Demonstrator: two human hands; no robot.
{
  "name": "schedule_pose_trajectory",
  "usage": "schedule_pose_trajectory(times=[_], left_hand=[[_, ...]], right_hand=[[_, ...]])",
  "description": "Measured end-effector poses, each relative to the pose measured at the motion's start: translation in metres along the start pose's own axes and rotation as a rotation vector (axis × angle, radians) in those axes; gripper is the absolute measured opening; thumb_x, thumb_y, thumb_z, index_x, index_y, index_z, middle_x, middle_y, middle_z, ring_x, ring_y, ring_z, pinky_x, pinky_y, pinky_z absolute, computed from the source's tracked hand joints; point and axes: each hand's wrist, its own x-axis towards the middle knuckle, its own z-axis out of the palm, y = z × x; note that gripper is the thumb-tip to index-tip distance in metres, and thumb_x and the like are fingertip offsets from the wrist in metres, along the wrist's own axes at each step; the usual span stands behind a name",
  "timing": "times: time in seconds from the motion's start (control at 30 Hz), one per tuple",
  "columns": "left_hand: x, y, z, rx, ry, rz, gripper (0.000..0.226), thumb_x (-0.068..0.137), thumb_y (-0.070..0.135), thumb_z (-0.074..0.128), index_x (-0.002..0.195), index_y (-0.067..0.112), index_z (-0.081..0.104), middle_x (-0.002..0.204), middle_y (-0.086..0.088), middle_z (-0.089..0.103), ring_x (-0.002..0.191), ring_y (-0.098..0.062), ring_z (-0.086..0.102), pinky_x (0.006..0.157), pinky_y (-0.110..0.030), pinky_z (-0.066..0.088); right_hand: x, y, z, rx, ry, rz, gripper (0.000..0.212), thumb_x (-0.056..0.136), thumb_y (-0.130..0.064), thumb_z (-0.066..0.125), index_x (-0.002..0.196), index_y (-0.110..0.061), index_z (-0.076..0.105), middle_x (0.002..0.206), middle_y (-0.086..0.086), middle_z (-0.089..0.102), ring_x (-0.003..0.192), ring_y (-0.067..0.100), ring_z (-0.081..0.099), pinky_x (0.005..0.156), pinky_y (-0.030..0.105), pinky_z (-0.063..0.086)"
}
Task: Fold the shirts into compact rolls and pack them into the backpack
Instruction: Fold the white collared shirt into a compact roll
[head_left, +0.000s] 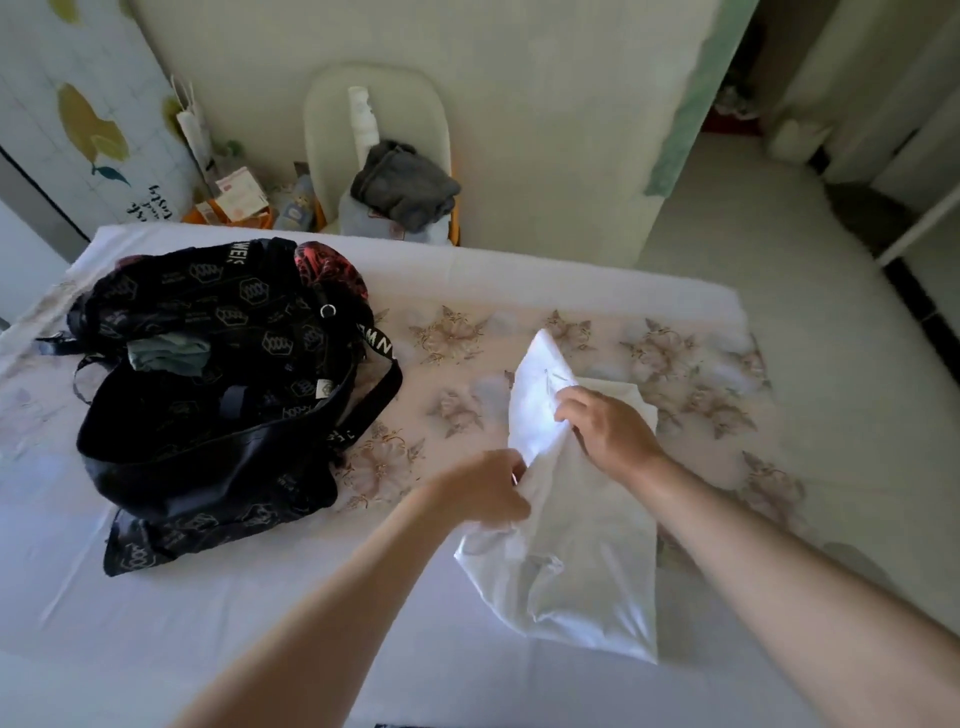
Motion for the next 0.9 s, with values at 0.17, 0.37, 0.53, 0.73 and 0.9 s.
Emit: schedule_pose_trajectory(times=[0.17, 0.37, 0.53, 0.73, 0.9], left_hand=[[0.007, 0.055, 0.063, -0.379, -0.395, 0.045, 0.042, 0.086, 0.047, 0.067, 0.116, 0.019, 0.057, 0.103, -0.006, 0.069, 0.082, -0.020, 0.073, 0.067, -0.033, 0.059], [0.024, 0.028, 0.120, 0.035, 0.367, 0.269, 0.026, 0.096, 0.021, 0.052, 0.117, 0.027, 0.066, 0.125, 0.007, 0.062, 0.119, -0.013, 0.054, 0.093, -0.030, 0.047], [0.020, -0.037, 0.143, 0.509, 0.133, 0.299, 0.084, 0.080, 0.071, 0.019, 0.155, 0.040, -0.003, 0.161, 0.006, -0.023, 0.149, -0.019, -0.018, 0.123, -0.041, 0.003], [0.011, -0.066, 0.150, 0.665, 0.340, 0.481, 0.084, 0.090, 0.073, 0.032, 0.157, 0.026, 0.016, 0.166, -0.004, 0.002, 0.152, -0.028, 0.007, 0.119, -0.048, 0.008], [0.004, -0.079, 0.156, 0.688, 0.252, 0.669, 0.088, 0.088, 0.075, 0.038, 0.158, 0.028, 0.015, 0.166, -0.005, 0.001, 0.152, -0.025, 0.003, 0.123, -0.044, 0.007]], right_hand=[[-0.090, 0.043, 0.000, -0.175, -0.182, 0.217, 0.050, 0.083, 0.000, 0.046, 0.125, -0.018, 0.065, 0.147, 0.018, 0.048, 0.121, 0.039, 0.058, 0.098, 0.051, 0.047], [-0.143, 0.013, 0.017, -0.149, -0.323, 0.434, 0.056, 0.101, -0.020, 0.039, 0.155, -0.023, 0.026, 0.165, 0.010, 0.010, 0.149, 0.030, 0.020, 0.120, 0.044, 0.020], [-0.158, -0.018, 0.050, -0.032, -0.367, 0.303, 0.062, 0.099, -0.049, 0.030, 0.157, -0.026, 0.024, 0.167, 0.009, 0.006, 0.153, 0.026, 0.010, 0.122, 0.050, 0.016], [-0.176, -0.019, 0.064, -0.163, -0.366, 0.257, 0.076, 0.092, -0.060, 0.022, 0.159, -0.024, 0.019, 0.165, 0.014, 0.001, 0.153, 0.031, 0.007, 0.122, 0.052, 0.019], [-0.188, -0.033, 0.070, -0.230, -0.187, 0.013, 0.061, 0.093, -0.039, 0.042, 0.147, -0.010, 0.046, 0.160, 0.015, 0.031, 0.146, 0.031, 0.033, 0.118, 0.046, 0.032]])
